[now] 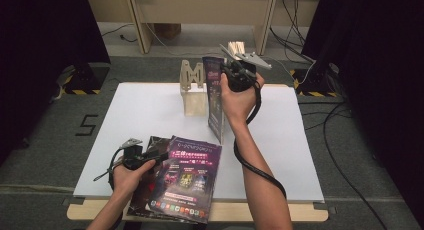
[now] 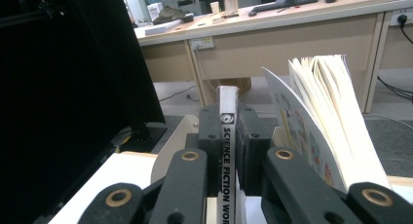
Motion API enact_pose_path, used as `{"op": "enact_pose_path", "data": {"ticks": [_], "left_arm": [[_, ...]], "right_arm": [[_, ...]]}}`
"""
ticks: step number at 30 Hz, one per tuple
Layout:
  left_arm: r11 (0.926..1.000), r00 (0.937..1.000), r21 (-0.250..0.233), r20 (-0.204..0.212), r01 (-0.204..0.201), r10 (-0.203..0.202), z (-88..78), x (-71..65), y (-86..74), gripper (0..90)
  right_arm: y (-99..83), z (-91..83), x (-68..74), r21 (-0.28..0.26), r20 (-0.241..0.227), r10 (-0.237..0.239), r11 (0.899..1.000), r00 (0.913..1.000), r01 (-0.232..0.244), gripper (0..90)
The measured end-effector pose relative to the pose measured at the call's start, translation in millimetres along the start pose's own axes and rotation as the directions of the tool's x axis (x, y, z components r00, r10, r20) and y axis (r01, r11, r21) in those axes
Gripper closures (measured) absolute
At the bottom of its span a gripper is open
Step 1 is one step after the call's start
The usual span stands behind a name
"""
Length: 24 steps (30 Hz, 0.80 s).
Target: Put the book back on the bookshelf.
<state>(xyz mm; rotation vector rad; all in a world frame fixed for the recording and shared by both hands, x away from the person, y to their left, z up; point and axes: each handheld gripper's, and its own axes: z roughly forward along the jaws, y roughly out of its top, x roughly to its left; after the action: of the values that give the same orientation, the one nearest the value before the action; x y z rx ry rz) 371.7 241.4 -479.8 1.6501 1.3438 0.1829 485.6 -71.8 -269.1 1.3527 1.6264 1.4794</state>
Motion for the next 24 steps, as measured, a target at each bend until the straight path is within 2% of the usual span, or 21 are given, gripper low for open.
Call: {"op": "enact_pose_path", "data": {"ticks": [24], "left_arm": [[1.0, 1.0, 0.004, -0.002, 0.0, 0.0, 0.5, 0.6, -0.9, 44.3]], "right_arm": [[6.0, 11.2, 3.6, -0.014, 0.01, -0.005, 1.0, 0.9999, 0.005, 83.4]]}}
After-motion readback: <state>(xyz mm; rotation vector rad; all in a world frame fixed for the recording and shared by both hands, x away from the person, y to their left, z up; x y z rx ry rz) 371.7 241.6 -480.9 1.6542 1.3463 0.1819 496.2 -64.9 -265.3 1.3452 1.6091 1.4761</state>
